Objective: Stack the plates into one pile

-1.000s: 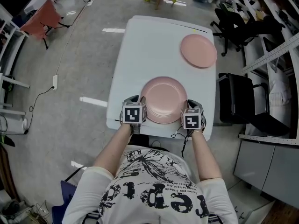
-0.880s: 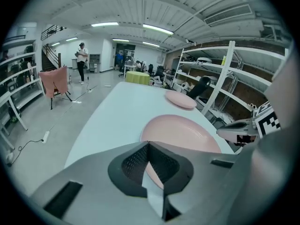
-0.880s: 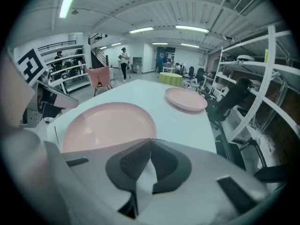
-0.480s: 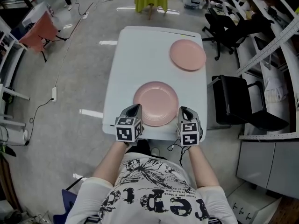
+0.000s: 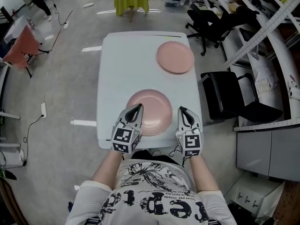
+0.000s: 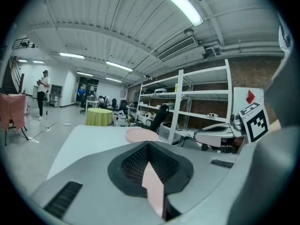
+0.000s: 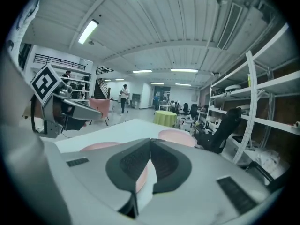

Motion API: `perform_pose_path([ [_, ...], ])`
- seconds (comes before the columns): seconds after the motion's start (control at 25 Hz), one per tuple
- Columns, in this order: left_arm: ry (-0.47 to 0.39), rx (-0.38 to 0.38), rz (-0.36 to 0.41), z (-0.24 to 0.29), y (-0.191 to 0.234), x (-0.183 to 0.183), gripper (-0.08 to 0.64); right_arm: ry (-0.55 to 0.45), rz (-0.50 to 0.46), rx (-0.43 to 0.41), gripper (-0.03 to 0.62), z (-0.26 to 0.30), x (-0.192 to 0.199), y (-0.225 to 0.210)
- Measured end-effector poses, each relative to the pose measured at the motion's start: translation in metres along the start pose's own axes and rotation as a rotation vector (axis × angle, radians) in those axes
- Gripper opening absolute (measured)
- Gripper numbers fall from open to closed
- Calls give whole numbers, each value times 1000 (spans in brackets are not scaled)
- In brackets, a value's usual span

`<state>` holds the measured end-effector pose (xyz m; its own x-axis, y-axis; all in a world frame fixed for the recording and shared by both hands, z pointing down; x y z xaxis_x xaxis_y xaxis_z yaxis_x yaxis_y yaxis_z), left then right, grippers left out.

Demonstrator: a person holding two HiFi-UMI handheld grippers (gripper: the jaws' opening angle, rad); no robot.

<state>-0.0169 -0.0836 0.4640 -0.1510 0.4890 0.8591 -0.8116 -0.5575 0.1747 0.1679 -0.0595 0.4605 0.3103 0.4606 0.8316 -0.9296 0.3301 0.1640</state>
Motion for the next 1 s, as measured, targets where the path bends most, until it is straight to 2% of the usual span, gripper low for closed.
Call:
perform_pose_path([
  [0.16, -2, 79, -67, 19, -10, -11, 0, -28, 18, 1, 8, 9, -1, -16],
  [0.28, 7, 77, -57, 37, -21, -18, 0, -23, 40, -21, 8, 18, 3, -36],
  [0.44, 13, 18, -56, 71, -40, -27, 1, 12, 46, -70, 8, 41, 14, -76],
  [0.6, -4, -65, -26, 107, -70, -41, 0, -11, -3, -132, 8, 53, 17, -126],
  [0.72, -15, -120, -58, 132, -98, -53, 0, -14, -18, -211, 8, 55, 18, -162],
  [0.88, 14, -174, -131, 167, -124, -62, 0, -13, -48, -271, 8, 61, 22, -208],
  [1.0, 22, -199, -130, 190, -138, -70, 0, -26, -53, -306, 8, 68, 19, -238],
])
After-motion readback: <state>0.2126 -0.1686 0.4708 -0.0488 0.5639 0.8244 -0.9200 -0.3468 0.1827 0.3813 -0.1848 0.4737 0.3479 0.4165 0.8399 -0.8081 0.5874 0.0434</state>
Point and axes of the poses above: the fingertips, and each gripper's own axes: z forward along the fingers, y to its left, x out of its underside, the point moved 3 cm from there along -z, backward along the fingers, and after that the axes turned 13 degrees about y, right-handed, at the moved point
